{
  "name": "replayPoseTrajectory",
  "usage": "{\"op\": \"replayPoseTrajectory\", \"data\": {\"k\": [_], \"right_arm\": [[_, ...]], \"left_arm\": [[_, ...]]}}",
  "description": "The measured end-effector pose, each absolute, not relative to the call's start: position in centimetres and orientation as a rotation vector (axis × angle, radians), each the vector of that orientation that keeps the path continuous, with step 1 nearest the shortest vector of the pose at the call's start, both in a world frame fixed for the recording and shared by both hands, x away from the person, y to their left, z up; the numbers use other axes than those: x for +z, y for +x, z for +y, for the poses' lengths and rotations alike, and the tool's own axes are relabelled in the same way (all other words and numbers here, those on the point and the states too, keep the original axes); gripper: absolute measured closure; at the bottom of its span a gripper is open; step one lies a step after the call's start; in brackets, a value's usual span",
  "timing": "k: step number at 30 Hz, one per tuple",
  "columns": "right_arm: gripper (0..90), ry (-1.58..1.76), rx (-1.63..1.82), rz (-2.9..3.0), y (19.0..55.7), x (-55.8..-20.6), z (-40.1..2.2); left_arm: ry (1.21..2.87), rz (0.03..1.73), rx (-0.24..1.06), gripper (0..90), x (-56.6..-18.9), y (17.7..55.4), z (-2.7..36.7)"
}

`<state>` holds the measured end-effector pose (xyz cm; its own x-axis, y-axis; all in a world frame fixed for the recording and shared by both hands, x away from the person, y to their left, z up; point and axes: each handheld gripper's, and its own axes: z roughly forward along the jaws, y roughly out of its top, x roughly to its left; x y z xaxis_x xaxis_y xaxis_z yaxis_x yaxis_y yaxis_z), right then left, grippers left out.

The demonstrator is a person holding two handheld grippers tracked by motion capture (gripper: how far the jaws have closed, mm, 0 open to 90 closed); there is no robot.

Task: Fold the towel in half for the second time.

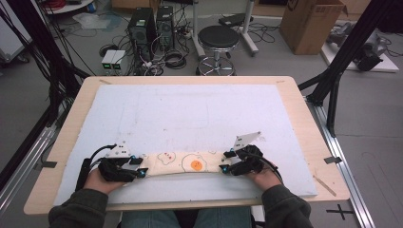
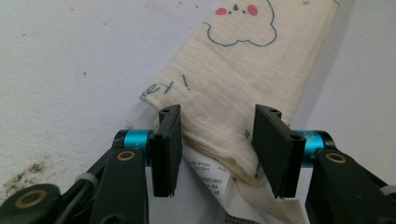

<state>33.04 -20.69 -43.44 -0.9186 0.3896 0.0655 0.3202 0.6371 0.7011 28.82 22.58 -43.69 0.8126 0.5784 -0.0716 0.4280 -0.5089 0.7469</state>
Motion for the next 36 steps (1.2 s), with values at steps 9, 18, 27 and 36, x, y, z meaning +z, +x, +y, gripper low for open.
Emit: {"op": "replayPoseTrajectory", "data": {"k": [9, 18, 27, 36], "right_arm": [[43.1, 0.572, 1.180, 2.707, 32.5, -44.0, -20.9], [36.1, 0.613, 1.235, 2.701, 32.6, -43.9, -21.1], [31.1, 0.675, 1.340, 2.671, 32.9, -42.2, -21.6], [34.6, 0.768, 1.315, 2.631, 34.4, -41.4, -22.0]], "left_arm": [[2.163, 0.742, 0.228, 52.3, -44.0, 28.8, 22.8], [2.148, 0.743, 0.236, 47.9, -43.6, 28.6, 22.7], [2.081, 0.731, 0.251, 43.0, -41.8, 28.8, 22.9], [2.032, 0.784, 0.284, 44.4, -41.0, 30.2, 23.1]]}}
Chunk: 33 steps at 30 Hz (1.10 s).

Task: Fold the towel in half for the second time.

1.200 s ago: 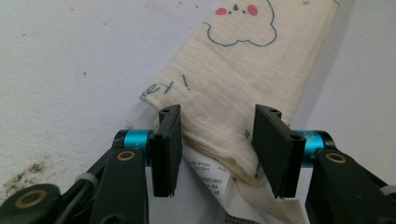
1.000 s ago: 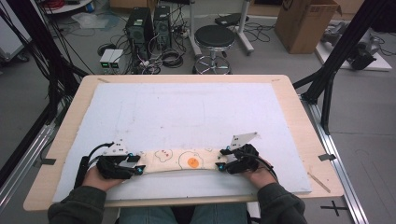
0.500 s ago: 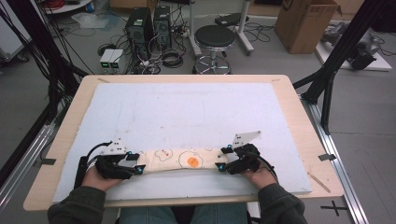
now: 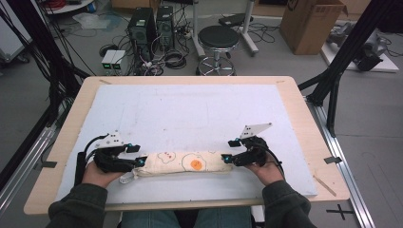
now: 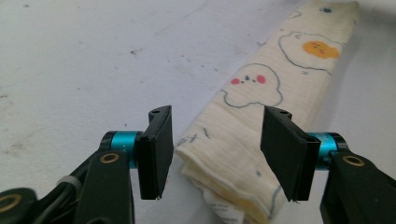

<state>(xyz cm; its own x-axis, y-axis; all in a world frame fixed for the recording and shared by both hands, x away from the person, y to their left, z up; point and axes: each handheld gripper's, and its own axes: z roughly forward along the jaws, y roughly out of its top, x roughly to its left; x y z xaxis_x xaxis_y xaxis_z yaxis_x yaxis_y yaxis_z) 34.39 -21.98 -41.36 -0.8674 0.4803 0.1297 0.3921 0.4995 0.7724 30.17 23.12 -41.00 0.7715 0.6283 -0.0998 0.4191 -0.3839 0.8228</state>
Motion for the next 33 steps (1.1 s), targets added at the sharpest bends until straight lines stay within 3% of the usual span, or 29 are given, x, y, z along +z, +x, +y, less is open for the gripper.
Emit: {"op": "replayPoseTrajectory", "data": {"k": [15, 33], "right_arm": [[47.6, 0.916, 1.224, 2.709, 35.8, -43.3, -22.1], [59.6, 0.870, 1.193, 2.735, 35.1, -43.8, -21.7]], "left_arm": [[2.137, 0.860, 0.180, 52.4, -43.0, 32.3, 22.2], [2.190, 0.846, 0.217, 56.6, -43.6, 31.9, 21.8]]}}
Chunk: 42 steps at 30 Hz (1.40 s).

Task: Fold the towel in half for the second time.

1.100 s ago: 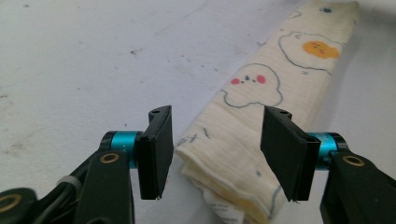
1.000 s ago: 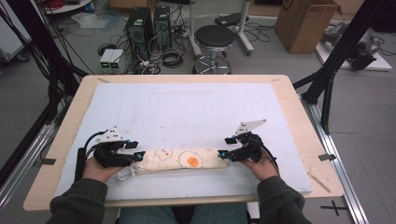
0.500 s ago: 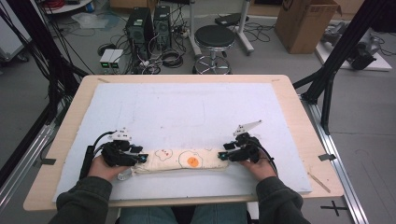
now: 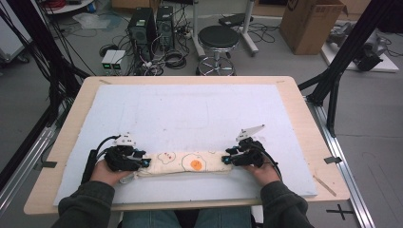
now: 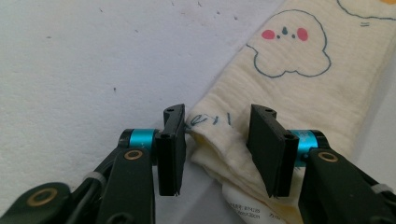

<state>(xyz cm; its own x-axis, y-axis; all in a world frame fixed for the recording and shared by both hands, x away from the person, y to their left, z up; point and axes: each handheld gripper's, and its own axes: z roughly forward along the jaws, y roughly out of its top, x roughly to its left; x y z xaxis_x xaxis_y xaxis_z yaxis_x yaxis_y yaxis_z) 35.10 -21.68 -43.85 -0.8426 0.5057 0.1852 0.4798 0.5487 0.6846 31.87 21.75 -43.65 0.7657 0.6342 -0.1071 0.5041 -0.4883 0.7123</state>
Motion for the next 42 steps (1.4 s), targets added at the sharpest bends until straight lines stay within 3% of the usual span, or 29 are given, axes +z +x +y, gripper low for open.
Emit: {"op": "replayPoseTrajectory", "data": {"k": [9, 20, 42], "right_arm": [[64.7, 0.850, 1.191, 2.744, 35.00, -43.88, -21.51], [75.6, 0.856, 1.229, 2.765, 34.96, -44.03, -21.48], [79.2, 0.837, 1.275, 2.734, 34.71, -43.99, -21.76]], "left_arm": [[2.175, 0.840, 0.227, 59.1, -43.82, 31.64, 21.83], [2.165, 0.815, 0.202, 69.7, -43.94, 31.47, 21.87], [2.165, 0.798, 0.236, 81.9, -43.74, 31.06, 21.60]]}}
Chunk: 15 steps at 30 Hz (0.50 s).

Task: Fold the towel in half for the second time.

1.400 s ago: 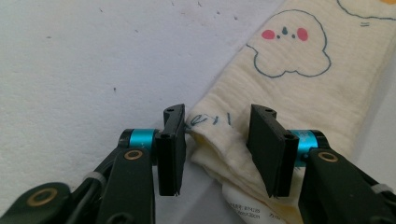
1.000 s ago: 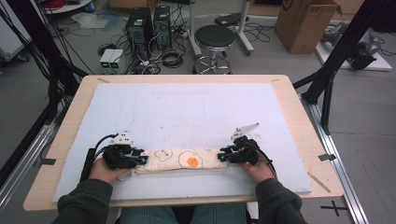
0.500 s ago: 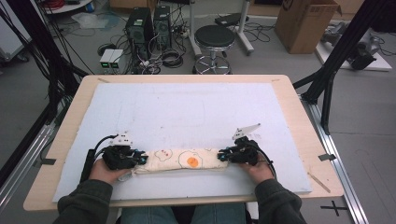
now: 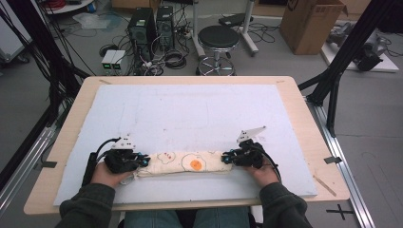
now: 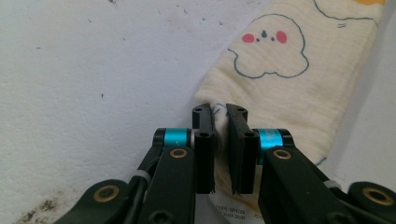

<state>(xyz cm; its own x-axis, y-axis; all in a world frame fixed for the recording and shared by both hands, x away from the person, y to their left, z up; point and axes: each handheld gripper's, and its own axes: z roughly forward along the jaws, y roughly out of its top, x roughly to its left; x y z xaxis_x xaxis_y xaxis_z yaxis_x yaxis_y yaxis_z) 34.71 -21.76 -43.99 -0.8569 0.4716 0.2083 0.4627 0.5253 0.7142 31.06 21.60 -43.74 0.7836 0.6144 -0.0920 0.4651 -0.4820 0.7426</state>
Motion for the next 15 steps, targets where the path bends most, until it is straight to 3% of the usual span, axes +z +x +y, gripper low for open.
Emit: {"op": "replayPoseTrajectory", "data": {"k": [15], "right_arm": [[79.5, 0.811, 1.276, 2.736, 34.91, -43.12, -21.81]], "left_arm": [[2.135, 0.806, 0.284, 83.0, -43.11, 31.11, 21.40]]}}
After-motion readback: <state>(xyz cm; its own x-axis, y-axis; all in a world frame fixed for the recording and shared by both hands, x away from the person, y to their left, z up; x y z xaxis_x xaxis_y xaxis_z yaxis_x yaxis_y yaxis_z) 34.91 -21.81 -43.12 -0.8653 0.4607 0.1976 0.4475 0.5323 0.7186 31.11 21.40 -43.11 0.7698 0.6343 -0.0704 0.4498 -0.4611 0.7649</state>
